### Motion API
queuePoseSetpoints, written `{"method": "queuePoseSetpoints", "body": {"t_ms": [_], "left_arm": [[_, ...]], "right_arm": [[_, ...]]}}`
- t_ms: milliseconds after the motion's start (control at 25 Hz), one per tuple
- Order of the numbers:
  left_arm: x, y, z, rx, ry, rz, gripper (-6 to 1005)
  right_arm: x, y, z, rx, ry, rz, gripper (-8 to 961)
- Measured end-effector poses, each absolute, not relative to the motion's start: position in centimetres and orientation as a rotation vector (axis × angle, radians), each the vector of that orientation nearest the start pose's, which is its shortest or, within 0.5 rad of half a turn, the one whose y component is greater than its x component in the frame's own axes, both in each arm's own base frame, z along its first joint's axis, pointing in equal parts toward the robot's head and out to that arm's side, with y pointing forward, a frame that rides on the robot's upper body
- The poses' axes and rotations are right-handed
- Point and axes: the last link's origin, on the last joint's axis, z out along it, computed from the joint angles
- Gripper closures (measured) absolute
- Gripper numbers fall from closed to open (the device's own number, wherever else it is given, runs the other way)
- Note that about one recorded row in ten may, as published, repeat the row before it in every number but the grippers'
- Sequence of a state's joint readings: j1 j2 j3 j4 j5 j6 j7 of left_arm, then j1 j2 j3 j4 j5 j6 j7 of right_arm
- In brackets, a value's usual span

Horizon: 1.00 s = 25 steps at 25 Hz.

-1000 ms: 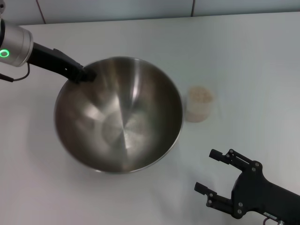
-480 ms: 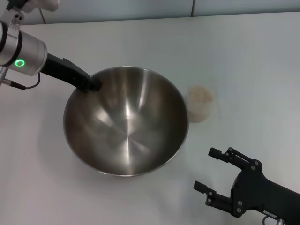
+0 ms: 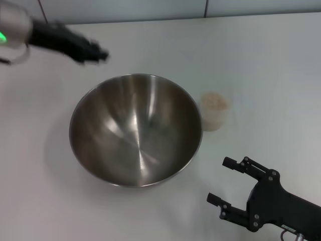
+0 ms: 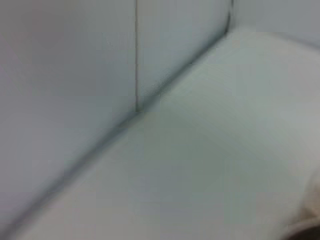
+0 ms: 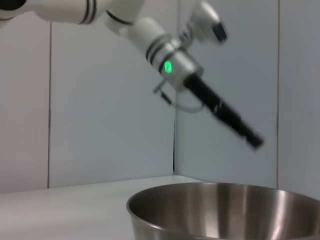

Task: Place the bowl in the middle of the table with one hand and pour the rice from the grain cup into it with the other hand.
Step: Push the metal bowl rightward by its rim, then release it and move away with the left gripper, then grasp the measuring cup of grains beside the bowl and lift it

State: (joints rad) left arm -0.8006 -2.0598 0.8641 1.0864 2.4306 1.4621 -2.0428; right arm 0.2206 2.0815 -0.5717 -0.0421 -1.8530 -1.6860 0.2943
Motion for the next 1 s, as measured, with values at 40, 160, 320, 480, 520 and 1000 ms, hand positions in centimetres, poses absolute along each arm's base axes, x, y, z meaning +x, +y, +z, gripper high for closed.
{"method": "queuePoseSetpoints", "body": {"t_ms": [40,160,320,480,520,1000], "left_arm": [[-15.9,41.6,6.3,-2.628,-0.568,-0.096,857],[-15.0,39.6,9.7,-2.547,-0.373,-0.225,676],[-16.6,33.8,12.4,-2.481,-0.118,-0.383,484],[-21.6,28.1,11.6,-2.437,-0.026,-0.519,344],[-23.1,27.0,11.1,-2.423,-0.024,-0.546,322],[-35.6,17.9,2.0,-2.282,-0.209,-0.741,140]], "right_arm": [[31.4,17.2,-6.8,-2.409,0.23,0.96,186],[31.4,17.2,-6.7,-2.404,0.228,0.962,186],[31.4,17.1,-6.6,-2.398,0.228,0.967,186],[31.6,17.0,-6.4,-2.382,0.229,0.963,186],[31.6,17.0,-6.4,-2.375,0.231,0.962,186],[34.1,19.2,-4.5,-1.902,0.388,0.788,186]]}}
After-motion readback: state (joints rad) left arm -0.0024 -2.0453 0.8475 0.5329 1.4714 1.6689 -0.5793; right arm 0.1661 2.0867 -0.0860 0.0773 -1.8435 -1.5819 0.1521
